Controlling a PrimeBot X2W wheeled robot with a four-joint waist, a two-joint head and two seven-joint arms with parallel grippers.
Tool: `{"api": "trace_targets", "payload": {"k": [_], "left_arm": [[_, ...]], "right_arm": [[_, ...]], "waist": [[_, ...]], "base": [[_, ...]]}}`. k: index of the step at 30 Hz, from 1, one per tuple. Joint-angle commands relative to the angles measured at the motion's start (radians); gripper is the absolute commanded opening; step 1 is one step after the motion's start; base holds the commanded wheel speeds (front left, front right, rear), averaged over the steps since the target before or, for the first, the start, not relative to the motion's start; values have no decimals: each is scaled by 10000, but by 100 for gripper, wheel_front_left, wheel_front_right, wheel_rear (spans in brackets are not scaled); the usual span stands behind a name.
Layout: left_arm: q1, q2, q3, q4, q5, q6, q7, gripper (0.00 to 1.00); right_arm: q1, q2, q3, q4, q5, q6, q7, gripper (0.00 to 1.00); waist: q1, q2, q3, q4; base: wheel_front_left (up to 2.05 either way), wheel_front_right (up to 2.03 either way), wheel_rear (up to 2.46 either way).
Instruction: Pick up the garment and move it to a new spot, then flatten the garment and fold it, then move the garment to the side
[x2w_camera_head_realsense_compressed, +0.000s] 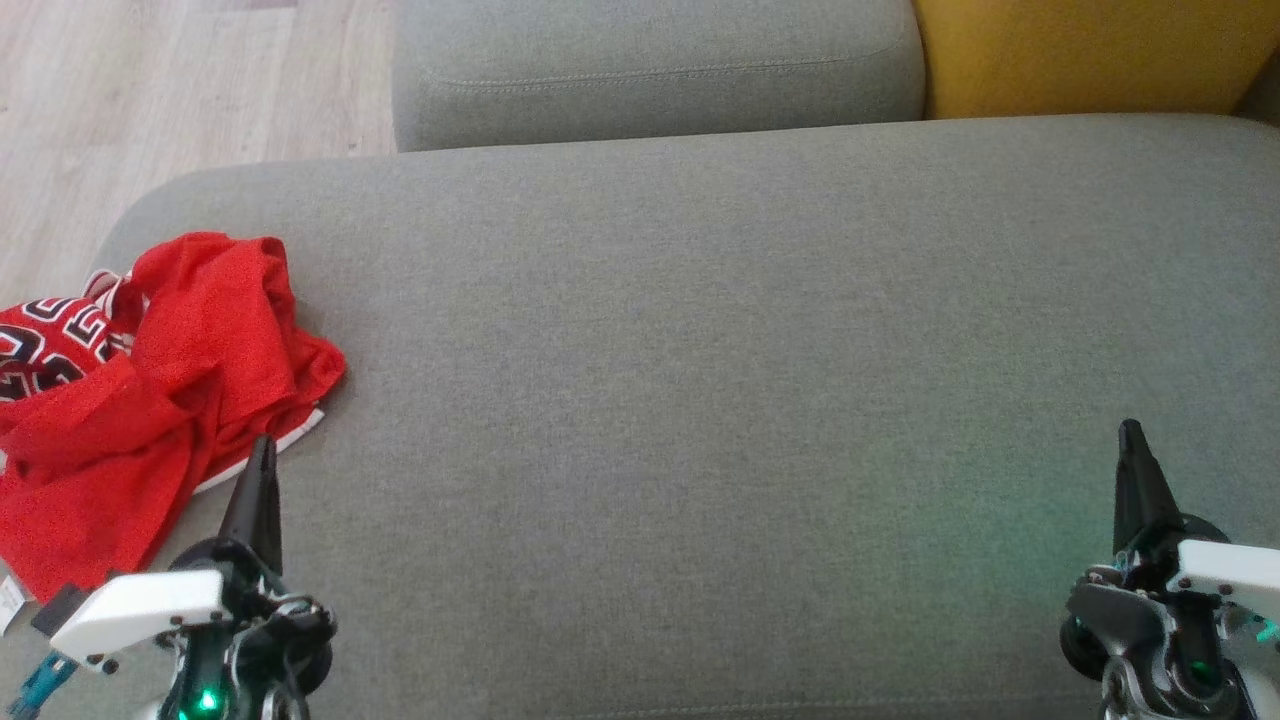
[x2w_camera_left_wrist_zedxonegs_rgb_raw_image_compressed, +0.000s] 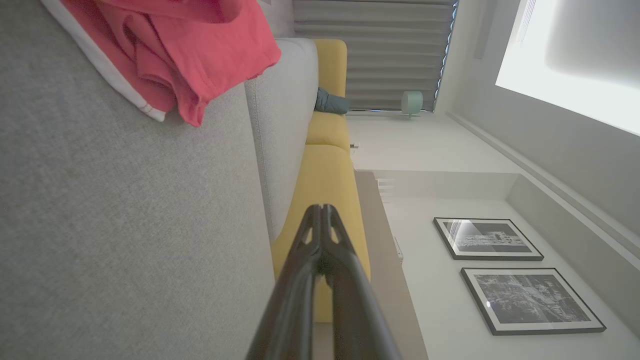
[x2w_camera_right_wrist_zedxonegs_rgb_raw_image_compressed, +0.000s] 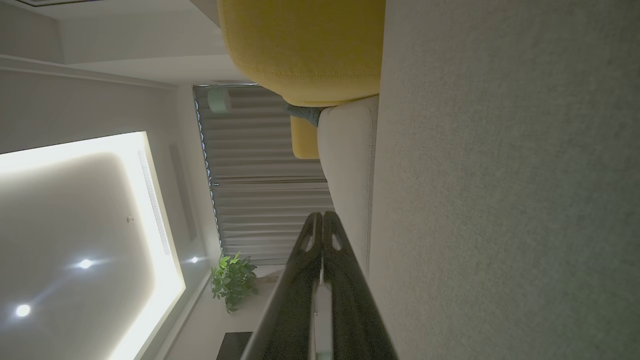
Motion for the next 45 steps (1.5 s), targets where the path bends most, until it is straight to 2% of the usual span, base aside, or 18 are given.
{"api": "trace_targets", "payload": {"k": [1,3,4,22,31,45], "left_arm": [[-551,95,350,-301,113,-73,73,0],[-551,95,350,-301,113,-73,73,0],[4,-6,-7,37,-6,6,-6,100],[-136,69,-408,-15,512,-3,-494,100],[-255,83,-441,-254,1614,-8,-730,100],[-376,155,-595,-553,4048,-18,-1169,100]], "right_arm": [[-529,-49,212,-313,-27,-9,55,0],[-529,-49,212,-313,-27,-9,55,0],[4,2,3,30,-2,0,-1,100],[1,-154,484,-83,-733,-1,-481,100],[-135,-305,673,-256,-1889,-2,-724,100],[-329,-474,997,-462,-4472,-3,-1152,100]], "waist": [[0,0,0,0],[0,0,0,0],[0,0,0,0],[0,0,-4,-4],[0,0,-1,-12],[0,0,-28,6]], "base": [[0,0,0],[0,0,0],[0,0,0],[0,0,0],[0,0,0],[0,0,0]]}}
